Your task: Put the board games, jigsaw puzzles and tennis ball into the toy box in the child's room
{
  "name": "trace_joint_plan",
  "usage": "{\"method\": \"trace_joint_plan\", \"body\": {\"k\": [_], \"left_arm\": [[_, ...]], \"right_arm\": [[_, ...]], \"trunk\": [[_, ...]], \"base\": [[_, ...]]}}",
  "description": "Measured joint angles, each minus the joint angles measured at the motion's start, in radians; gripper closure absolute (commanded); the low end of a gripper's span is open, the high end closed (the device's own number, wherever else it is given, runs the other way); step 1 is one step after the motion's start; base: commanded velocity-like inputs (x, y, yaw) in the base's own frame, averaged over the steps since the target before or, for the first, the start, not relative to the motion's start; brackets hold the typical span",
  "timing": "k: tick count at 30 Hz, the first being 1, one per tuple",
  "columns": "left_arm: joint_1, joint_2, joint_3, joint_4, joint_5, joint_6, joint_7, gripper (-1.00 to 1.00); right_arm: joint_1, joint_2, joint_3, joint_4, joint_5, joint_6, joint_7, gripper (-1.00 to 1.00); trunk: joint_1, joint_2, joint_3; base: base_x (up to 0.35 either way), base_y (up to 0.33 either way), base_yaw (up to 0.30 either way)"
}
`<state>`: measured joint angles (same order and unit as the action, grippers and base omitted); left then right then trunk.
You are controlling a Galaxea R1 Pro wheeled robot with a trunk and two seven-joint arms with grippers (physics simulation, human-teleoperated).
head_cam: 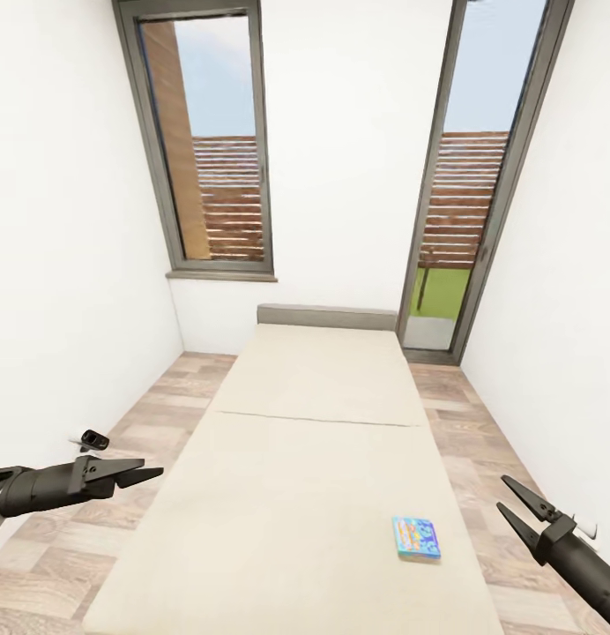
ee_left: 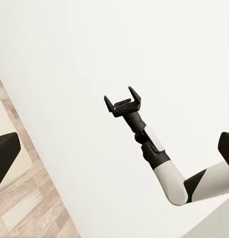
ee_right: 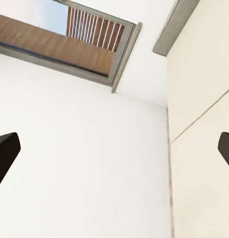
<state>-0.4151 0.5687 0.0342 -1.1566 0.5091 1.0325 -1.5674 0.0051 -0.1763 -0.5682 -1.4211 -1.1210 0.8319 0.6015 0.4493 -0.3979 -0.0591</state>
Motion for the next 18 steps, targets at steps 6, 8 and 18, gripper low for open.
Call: {"method": "trace_joint_plan", "body": {"k": [6,8,18], "left_arm": [[0.000,0.000,0.000,-0.001,0.000,0.000,0.000,-1.00],[0.000,0.000,0.000,-0.001,0.000,0.000,0.000,-1.00],[0.000,0.000,0.000,-0.001,0.000,0.000,0.000,-1.00]], "right_arm": [[0.000,0.000,0.000,0.001,0.000,0.000,0.000,-1.00],[0.000,0.000,0.000,0.001,0.000,0.000,0.000,-1.00],[0.000,0.000,0.000,0.001,0.000,0.000,0.001,-1.00]], "trunk": [[0.000,0.000,0.000],[0.000,0.000,0.000],[0.000,0.000,0.004]], "base": [[0.009,-0.034,-0.023],[0.002,-0.147,-0.006],[0.000,-0.152,-0.117]]}}
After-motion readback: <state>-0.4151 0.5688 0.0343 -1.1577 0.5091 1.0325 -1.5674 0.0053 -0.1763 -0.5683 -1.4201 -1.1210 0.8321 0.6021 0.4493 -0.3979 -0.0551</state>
